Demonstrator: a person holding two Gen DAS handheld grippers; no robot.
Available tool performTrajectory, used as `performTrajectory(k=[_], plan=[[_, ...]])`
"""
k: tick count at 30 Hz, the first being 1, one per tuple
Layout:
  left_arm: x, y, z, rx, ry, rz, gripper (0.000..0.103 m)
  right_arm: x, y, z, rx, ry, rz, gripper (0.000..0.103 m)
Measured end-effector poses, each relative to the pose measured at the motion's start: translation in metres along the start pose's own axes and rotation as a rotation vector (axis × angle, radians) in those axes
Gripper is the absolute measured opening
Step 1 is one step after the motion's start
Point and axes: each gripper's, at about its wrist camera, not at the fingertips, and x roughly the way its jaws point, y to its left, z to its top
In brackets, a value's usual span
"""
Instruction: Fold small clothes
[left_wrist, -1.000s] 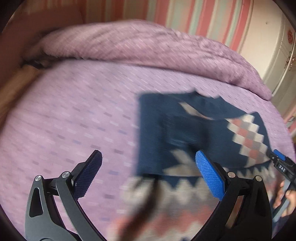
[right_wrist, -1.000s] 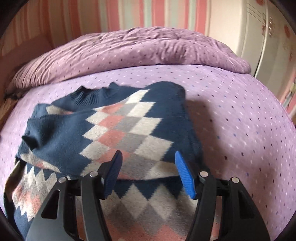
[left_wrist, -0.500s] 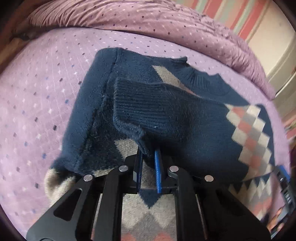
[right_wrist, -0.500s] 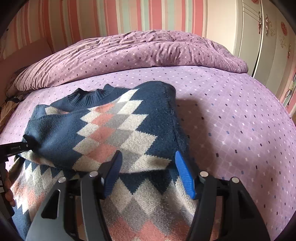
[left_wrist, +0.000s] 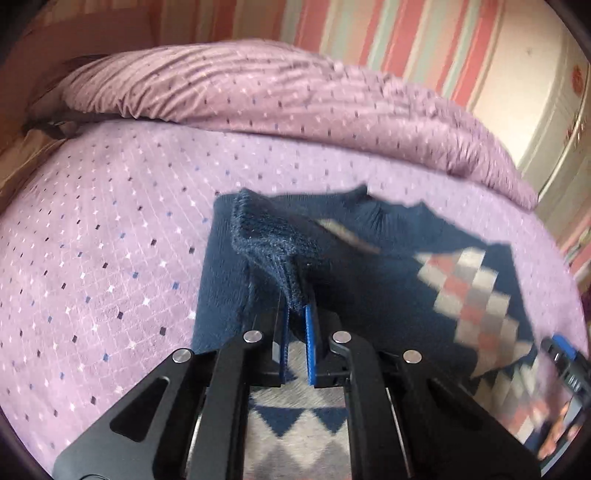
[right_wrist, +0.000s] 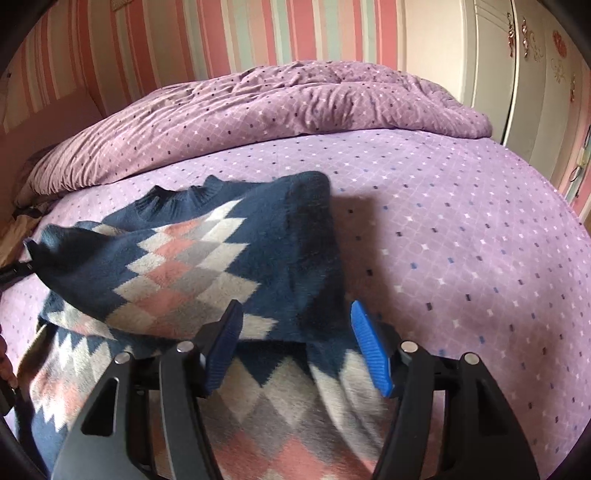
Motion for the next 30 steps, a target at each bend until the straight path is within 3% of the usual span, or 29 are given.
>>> performTrajectory(k=[4, 6, 7, 8, 9, 10, 11, 12, 14, 15, 18, 21, 22, 26, 28, 30], plan=[[0.036, 0.01, -0.023, 0.027, 0.076, 0.038, 0.009, 0.021, 0.013, -0.002, -0.012, 0.048, 0.042, 0.062], [0.042, 0.012, -0.033, 0.052, 0.072, 0.04, 0.012, 0.029, 0.017, -0.004, -0.026, 0.071, 0.032, 0.062], [0.038, 0.012, -0.034, 0.066, 0.059, 0.04, 0.022, 0.029, 0.02, -0.005, -0.042, 0.067, 0.018, 0.062], [0.033, 0.012, -0.034, 0.07, 0.058, 0.031, 0.039, 0.027, 0.02, -0.005, -0.049, 0.061, 0.017, 0.062], [0.024, 0.014, -0.032, 0.061, 0.059, -0.009, 0.051, 0.024, 0.02, -0.004, -0.052, 0.053, 0.024, 0.063], [0.012, 0.017, -0.03, 0.05, 0.053, -0.025, 0.092, 0.02, 0.02, -0.003, -0.054, 0.043, 0.03, 0.063], [-0.002, 0.019, -0.029, 0.038, 0.022, 0.02, 0.099, 0.016, 0.019, -0.002, -0.055, 0.034, 0.027, 0.063], [-0.023, 0.022, -0.027, 0.03, -0.047, 0.075, 0.1, 0.012, 0.018, 0.0, -0.056, 0.023, 0.024, 0.064], [-0.046, 0.024, -0.021, 0.017, -0.103, 0.052, 0.1, 0.006, 0.016, 0.001, -0.051, 0.006, 0.016, 0.076], [-0.055, 0.026, -0.016, -0.009, -0.119, 0.022, 0.1, 0.003, 0.016, 0.003, -0.048, -0.004, 0.017, 0.077], [-0.044, 0.016, -0.006, -0.022, -0.075, -0.026, 0.1, -0.001, 0.019, 0.008, -0.056, -0.009, 0.016, 0.077], [-0.023, -0.003, -0.006, 0.02, -0.036, -0.022, 0.1, 0.001, 0.026, 0.011, -0.073, -0.014, 0.032, 0.077], [-0.016, -0.012, -0.01, 0.04, -0.022, -0.022, 0.1, 0.004, 0.029, 0.011, -0.084, -0.006, 0.029, 0.074], [0.001, -0.039, -0.021, 0.117, 0.006, -0.081, 0.1, 0.021, 0.043, 0.012, -0.129, 0.063, 0.061, 0.043], [0.013, -0.044, -0.026, 0.154, 0.036, -0.068, 0.1, 0.034, 0.044, 0.01, -0.126, 0.099, 0.053, 0.041], [0.031, -0.036, -0.032, 0.15, 0.096, -0.001, 0.1, 0.05, 0.039, 0.004, -0.116, 0.157, 0.037, 0.039]])
